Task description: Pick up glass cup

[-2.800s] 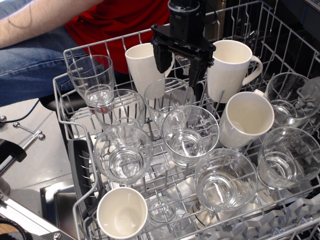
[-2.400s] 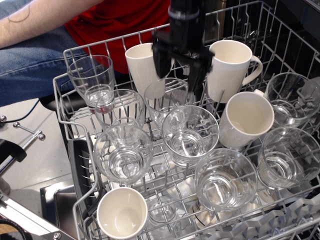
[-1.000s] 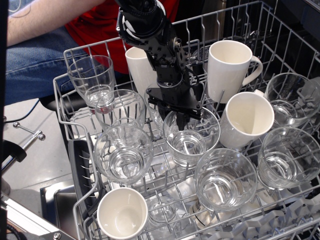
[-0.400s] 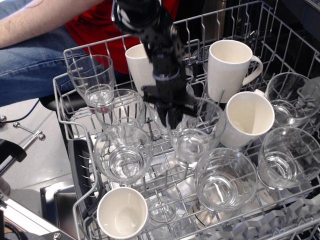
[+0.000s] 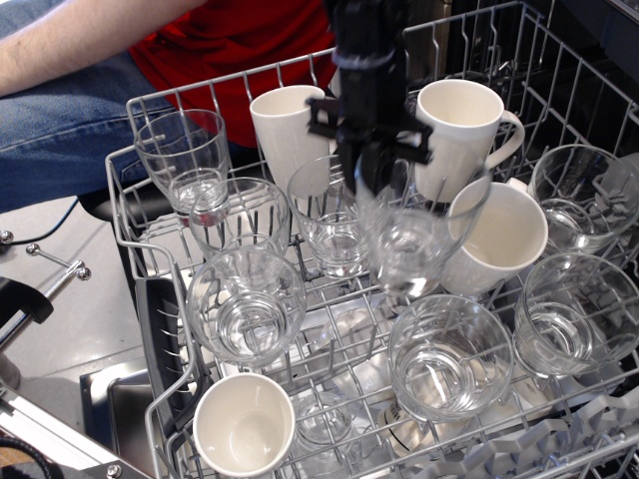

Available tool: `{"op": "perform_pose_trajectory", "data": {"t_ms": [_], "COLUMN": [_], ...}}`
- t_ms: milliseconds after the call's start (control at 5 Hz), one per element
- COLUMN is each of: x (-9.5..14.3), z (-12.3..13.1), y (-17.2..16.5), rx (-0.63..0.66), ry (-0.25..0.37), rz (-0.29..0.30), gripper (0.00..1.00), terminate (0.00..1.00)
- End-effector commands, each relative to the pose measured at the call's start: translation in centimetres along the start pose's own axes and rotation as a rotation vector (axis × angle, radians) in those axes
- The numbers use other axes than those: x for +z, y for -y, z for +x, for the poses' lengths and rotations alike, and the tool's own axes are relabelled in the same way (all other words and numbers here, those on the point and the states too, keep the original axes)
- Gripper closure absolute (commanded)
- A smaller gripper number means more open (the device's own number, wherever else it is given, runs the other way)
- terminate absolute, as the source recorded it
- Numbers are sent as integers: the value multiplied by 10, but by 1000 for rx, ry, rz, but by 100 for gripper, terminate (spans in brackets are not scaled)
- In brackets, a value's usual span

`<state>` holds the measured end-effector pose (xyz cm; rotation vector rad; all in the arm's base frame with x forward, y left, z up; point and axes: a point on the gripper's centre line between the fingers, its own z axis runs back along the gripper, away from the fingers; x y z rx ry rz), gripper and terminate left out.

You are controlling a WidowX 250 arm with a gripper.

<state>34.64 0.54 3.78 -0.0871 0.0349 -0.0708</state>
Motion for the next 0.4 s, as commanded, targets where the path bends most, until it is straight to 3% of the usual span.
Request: {"op": "perform_pose_trajectory", "data": {"t_ms": [0, 200], "x": [98, 106], "z": [16, 10], "y": [2, -11], "rx": [-82, -177], "ry": [59, 67], "rz": [89, 113], "gripper": [100, 100], "terminate": [0, 100]}}
